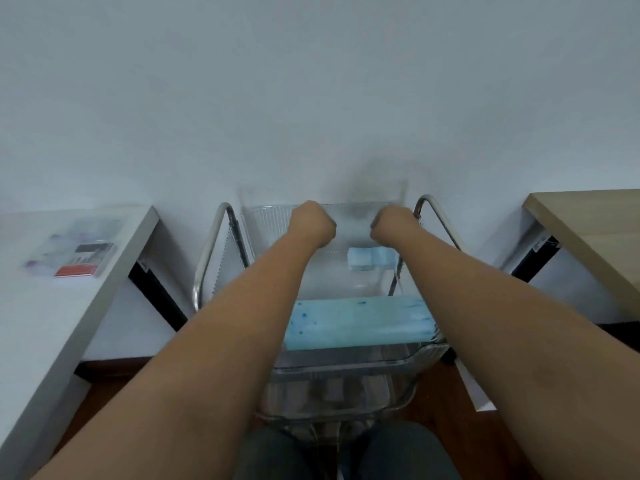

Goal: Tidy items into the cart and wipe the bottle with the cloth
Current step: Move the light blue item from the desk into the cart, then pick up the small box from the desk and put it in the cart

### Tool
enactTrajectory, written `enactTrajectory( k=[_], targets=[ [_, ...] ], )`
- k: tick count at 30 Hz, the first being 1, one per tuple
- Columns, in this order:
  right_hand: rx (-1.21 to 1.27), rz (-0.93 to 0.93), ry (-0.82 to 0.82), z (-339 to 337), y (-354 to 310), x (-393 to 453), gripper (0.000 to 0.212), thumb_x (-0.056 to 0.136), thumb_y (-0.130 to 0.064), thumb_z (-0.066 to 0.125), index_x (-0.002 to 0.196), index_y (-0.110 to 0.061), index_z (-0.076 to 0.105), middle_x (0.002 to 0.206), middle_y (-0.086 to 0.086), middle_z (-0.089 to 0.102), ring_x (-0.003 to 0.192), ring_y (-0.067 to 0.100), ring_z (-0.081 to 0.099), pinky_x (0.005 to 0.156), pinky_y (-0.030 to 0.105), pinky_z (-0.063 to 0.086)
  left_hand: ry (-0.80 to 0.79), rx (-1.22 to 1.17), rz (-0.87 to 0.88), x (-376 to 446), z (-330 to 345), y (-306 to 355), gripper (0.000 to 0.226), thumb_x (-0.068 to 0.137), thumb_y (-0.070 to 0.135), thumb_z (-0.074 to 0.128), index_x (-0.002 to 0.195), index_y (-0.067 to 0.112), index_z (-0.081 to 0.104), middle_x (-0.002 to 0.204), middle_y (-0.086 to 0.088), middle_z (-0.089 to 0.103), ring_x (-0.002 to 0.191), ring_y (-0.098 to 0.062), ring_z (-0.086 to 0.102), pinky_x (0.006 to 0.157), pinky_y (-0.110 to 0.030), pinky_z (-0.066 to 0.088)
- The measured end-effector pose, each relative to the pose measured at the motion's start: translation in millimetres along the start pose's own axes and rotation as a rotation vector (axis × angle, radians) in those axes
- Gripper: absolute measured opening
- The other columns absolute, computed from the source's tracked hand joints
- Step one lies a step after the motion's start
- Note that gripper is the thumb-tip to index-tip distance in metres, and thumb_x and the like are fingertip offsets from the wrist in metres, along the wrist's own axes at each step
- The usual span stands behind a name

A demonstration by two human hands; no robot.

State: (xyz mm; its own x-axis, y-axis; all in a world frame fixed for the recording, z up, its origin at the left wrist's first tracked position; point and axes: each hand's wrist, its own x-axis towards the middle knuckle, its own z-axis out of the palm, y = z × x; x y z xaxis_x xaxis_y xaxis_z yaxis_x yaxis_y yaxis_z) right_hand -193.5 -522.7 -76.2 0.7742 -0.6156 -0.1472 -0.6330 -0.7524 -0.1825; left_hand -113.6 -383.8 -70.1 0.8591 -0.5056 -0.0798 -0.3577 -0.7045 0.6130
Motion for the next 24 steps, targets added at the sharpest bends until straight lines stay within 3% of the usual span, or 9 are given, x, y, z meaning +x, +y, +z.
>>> enactTrajectory(
  k=[3,5,9,14,17,19,21,24],
  targets=[
    [0.512,-0.005,0.002,-21.8,-10.5,-15.8,0.019,0.086,-0.013,0.062,0.102,-0.014,0.070,0.089,0.004,0.066,0.082,0.025,0.065,0.070,0.032,0.056,0.056,-0.155,0.078,-28.9,-43.3,-2.8,0.020,0.079,0.002,0.071,0.096,0.012,0.077,0.095,-0.006,0.074,0.084,-0.018,0.069,0.073,-0.022,0.055],
    [0.738,-0.042,-0.020,-31.3,-25.5,-32.5,0.016,0.085,-0.013,0.065,0.100,-0.015,0.070,0.084,0.007,0.065,0.070,0.022,0.061,0.062,0.030,0.054,0.092,-0.197,0.135,-48.4,-73.7,-11.8,0.019,0.079,0.005,0.073,0.094,0.015,0.077,0.086,-0.001,0.072,0.072,-0.011,0.066,0.062,-0.014,0.051],
    [0.990,-0.163,-0.041,-41.2,-73.3,-60.3,0.015,0.083,-0.006,0.060,0.093,-0.013,0.069,0.074,0.007,0.060,0.056,0.019,0.053,0.057,0.027,0.046,0.227,-0.311,0.232,-83.4,-129.2,-47.5,0.014,0.079,0.010,0.074,0.085,0.023,0.074,0.074,0.003,0.070,0.063,-0.011,0.065,0.069,-0.021,0.055],
    [1.108,-0.348,-0.080,-47.8,-147.5,-91.3,0.019,0.080,-0.002,0.056,0.087,-0.015,0.069,0.072,0.006,0.061,0.058,0.019,0.055,0.058,0.025,0.048,0.482,-0.337,0.188,-107.2,-184.2,-122.9,0.012,0.081,0.016,0.074,0.083,0.028,0.074,0.077,0.005,0.070,0.066,-0.006,0.064,0.074,-0.021,0.054],
    [1.133,-0.430,-0.127,-44.9,-190.4,-104.5,0.020,0.080,-0.001,0.054,0.087,-0.014,0.069,0.073,0.008,0.063,0.061,0.018,0.059,0.060,0.026,0.050,0.571,-0.268,0.085,-116.7,-211.3,-173.5,0.012,0.082,0.020,0.071,0.081,0.032,0.073,0.072,0.010,0.066,0.058,0.003,0.057,0.059,-0.013,0.050],
    [1.142,-0.460,-0.155,-39.0,-215.3,-108.4,0.020,0.079,0.000,0.054,0.087,-0.013,0.068,0.072,0.009,0.063,0.061,0.018,0.060,0.059,0.025,0.050,0.598,-0.161,0.017,-121.4,-225.4,-206.0,0.010,0.083,0.023,0.069,0.083,0.032,0.071,0.068,0.011,0.062,0.058,0.001,0.056,0.052,-0.009,0.042],
    [1.151,-0.463,-0.186,-30.9,-239.7,-110.0,0.020,0.079,0.000,0.054,0.087,-0.011,0.068,0.071,0.009,0.063,0.061,0.020,0.061,0.060,0.024,0.051,0.626,-0.089,-0.072,-123.1,-237.4,-238.3,0.006,0.085,0.025,0.069,0.089,0.026,0.072,0.070,0.012,0.062,0.064,-0.002,0.058,0.051,-0.013,0.038],
    [1.135,-0.421,-0.259,-12.1,-274.3,-108.3,0.018,0.080,0.002,0.053,0.089,-0.009,0.065,0.068,0.009,0.059,0.060,0.021,0.058,0.058,0.026,0.050,0.597,-0.037,-0.226,-121.2,-246.1,-276.7,0.023,0.085,0.031,0.071,0.104,0.017,0.072,0.085,0.004,0.066,0.077,-0.017,0.060,0.059,-0.021,0.042]
  ],
)
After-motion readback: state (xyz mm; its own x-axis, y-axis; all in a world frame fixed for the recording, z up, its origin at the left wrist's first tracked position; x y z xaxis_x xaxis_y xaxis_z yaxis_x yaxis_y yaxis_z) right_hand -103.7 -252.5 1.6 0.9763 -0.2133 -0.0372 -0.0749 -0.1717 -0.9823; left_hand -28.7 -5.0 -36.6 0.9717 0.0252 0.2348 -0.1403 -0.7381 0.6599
